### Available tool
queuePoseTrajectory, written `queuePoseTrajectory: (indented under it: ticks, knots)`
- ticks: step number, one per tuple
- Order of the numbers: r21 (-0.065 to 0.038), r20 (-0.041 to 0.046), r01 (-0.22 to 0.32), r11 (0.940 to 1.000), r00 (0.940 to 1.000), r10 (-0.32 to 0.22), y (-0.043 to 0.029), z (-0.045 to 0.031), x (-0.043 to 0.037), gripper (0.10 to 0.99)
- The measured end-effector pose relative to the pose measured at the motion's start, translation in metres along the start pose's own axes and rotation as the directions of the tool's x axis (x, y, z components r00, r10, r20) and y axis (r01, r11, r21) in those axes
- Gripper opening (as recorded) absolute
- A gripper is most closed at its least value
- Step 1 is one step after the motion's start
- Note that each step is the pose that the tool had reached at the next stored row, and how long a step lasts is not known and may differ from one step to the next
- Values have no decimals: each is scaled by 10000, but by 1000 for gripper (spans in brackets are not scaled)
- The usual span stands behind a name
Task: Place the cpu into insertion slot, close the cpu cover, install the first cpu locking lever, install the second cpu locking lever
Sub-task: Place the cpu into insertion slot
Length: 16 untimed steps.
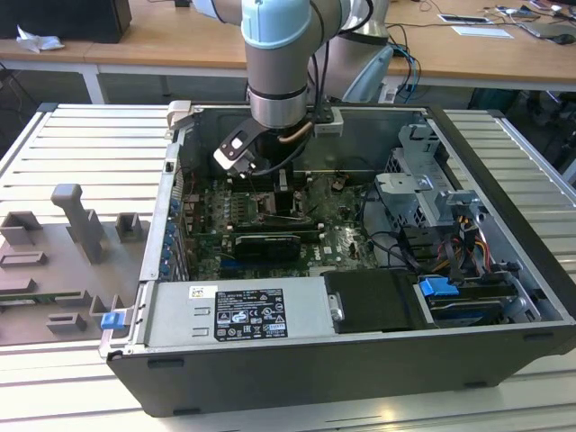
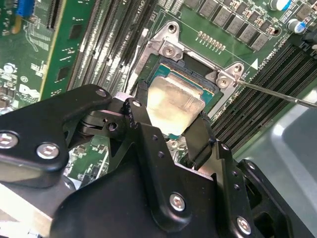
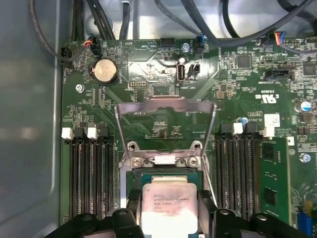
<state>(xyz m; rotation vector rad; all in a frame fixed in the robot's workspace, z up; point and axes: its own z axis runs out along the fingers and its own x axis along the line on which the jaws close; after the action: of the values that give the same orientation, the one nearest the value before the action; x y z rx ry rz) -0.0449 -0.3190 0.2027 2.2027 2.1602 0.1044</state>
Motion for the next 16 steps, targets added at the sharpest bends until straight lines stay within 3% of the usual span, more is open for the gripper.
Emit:
queuePoseTrajectory:
  ticks: [6,16]
  knots:
    - [0,3,2,10000,10000,-2,-17,46,18,541]
    - [-4,57,-4,10000,10000,4,-5,55,20,541]
